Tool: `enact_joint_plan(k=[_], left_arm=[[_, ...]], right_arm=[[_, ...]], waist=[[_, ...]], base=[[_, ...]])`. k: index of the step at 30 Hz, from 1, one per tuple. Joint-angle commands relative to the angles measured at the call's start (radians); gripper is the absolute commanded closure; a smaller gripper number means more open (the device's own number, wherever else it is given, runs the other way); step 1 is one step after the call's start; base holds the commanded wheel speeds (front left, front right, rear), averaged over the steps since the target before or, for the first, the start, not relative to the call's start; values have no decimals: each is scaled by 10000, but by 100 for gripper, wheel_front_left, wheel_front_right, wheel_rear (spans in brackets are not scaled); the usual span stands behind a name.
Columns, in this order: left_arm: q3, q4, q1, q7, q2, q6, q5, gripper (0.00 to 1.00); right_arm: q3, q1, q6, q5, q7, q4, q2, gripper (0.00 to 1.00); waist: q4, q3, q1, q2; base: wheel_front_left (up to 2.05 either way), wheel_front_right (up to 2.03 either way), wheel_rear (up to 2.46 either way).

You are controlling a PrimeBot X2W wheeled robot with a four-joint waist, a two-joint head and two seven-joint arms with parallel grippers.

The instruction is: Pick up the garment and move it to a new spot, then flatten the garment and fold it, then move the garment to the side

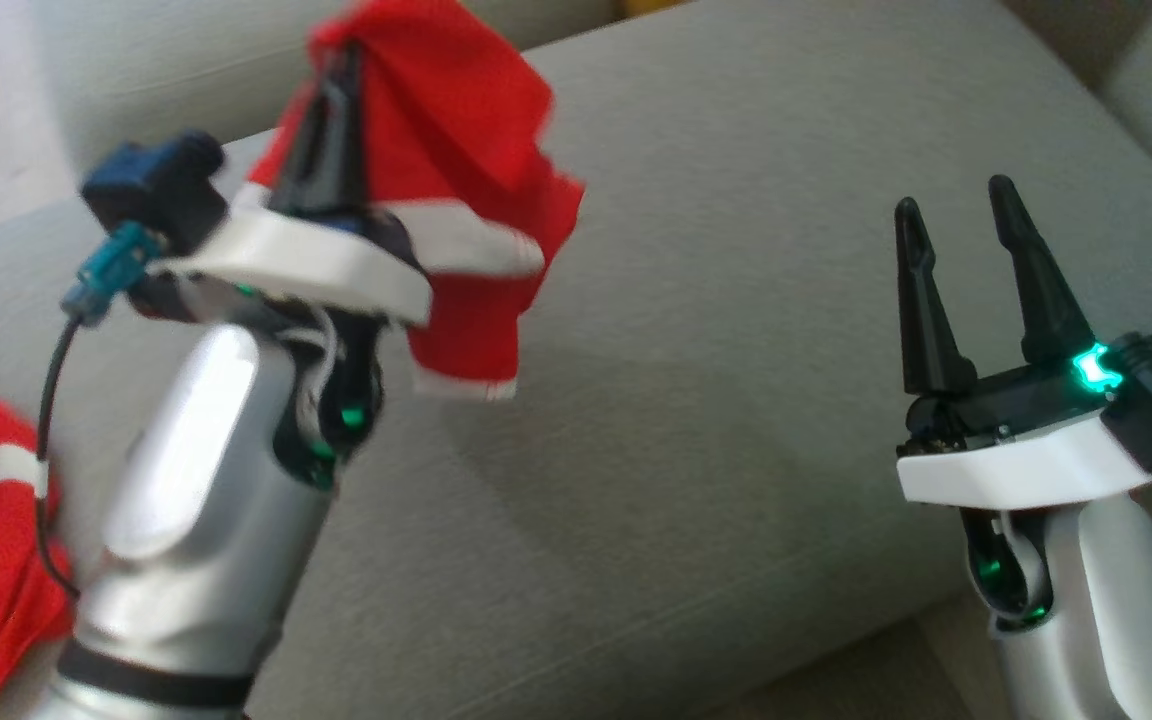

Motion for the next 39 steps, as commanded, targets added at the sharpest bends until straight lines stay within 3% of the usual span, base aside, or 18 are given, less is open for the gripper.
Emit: enact_joint_plan(k=[1,8,16,17,18,19,20,23,28,33,39], left_arm=[[436,13,-754,-236,173,222,324,100],[585,1459,-682,-608,-327,673,1075,100],[-233,2594,-265,-628,-921,212,1374,100],[-733,3064,-134,-629,-976,-185,1210,64],[-733,3064,-134,-629,-976,-185,1210,64],[-1037,3288,-100,-629,-990,-429,1111,13],[-1340,3452,-85,-630,-998,-644,1001,0],[-2080,3630,-59,-630,-1004,-1031,425,0],[-2305,3375,-207,-631,-1007,-1086,26,0],[-1626,2532,-131,-631,-889,-992,486,0],[-443,889,703,-631,119,-450,1883,0]], right_arm=[[326,-375,-2,120,-64,-426,9,0],[588,-178,-2,366,-64,-629,9,0],[780,-77,-2,263,-64,-723,9,0],[841,-79,-2,259,-64,-689,9,0],[841,-79,-2,259,-64,-689,9,0],[877,-77,-2,250,-64,-661,9,0],[917,-78,-2,239,-64,-630,9,0],[1008,-76,-2,210,-64,-532,9,0],[989,-54,-2,160,-64,-377,9,0],[888,63,-2,37,-64,-168,9,0],[749,368,-2,-88,-64,98,9,0]], waist=[[-785,169,0,0],[-1311,645,0,0],[-1288,1056,0,0],[-1203,1079,0,0],[-1203,1079,0,0],[-1142,1083,0,0],[-1079,1077,0,0],[-847,1023,0,0],[-275,889,0,0],[443,532,0,0],[1360,27,0,0]], base=[[0,0,0],[0,0,0],[0,0,0],[0,0,0],[0,0,0],[0,0,0],[0,0,0],[0,0,0],[0,0,0],[0,0,0],[0,0,0]])
